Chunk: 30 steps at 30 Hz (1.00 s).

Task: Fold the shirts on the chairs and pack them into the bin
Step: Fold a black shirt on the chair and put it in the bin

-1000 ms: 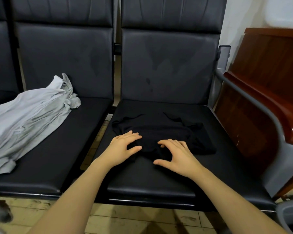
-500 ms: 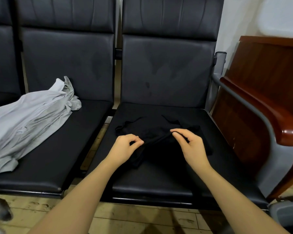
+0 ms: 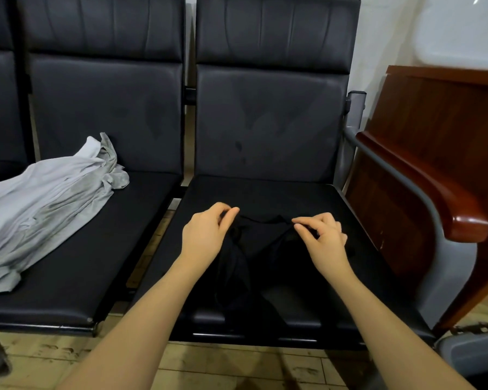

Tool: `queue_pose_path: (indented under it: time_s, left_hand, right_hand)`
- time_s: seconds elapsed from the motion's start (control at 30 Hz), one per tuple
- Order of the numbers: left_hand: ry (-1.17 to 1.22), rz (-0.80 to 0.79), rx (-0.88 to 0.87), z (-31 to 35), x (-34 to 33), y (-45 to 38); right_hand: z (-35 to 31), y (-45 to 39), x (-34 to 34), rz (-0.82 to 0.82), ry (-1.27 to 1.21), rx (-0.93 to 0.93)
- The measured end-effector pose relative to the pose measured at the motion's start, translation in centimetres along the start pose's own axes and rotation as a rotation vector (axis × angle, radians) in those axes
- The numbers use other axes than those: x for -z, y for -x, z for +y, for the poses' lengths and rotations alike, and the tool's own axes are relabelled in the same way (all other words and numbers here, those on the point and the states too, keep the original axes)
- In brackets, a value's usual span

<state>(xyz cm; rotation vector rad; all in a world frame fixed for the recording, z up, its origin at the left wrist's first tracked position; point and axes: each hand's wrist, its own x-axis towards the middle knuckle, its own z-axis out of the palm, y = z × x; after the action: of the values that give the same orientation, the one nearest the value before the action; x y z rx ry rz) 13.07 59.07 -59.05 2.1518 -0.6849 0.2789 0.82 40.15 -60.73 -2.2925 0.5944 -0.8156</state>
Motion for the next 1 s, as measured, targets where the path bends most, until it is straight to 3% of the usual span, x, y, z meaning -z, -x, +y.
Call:
queue_pose_path:
  time_s: [0.1, 0.27, 0.43, 0.6, 0.83, 1.0]
  left_hand:
    - [-0.082, -0.014, -0.007, -1.5, -0.6, 0.4]
    - [0.006, 0.033, -0.355, -0.7, -0.9, 0.8]
    - [-0.210, -0.238, -0.565, 2.0, -3.0, 2.2]
    - [-0.309, -0.369, -0.489, 1.7, -5.4, 2.8]
    - [0.116, -0.295, -0.253, 1.6, -4.1, 2.4]
    - [0.381, -0.172, -0.199, 2.8, -2.5, 1.7]
  right_hand:
    - [0.4, 0.4, -0.2, 0.037, -0.070, 0.035]
    - [0.8, 0.9, -0.1, -0.075, -0.140, 0.118]
    - [1.4, 1.7, 0.5, -0.151, -0.112, 0.060]
    - [1.9, 2.6, 1.4, -0.230, -0.009, 0.008]
    - [1.3, 1.7, 3.0, -0.070, -0.454, -0.069]
    - [0.0, 0.7, 4.1, -0.009, -0.519, -0.015]
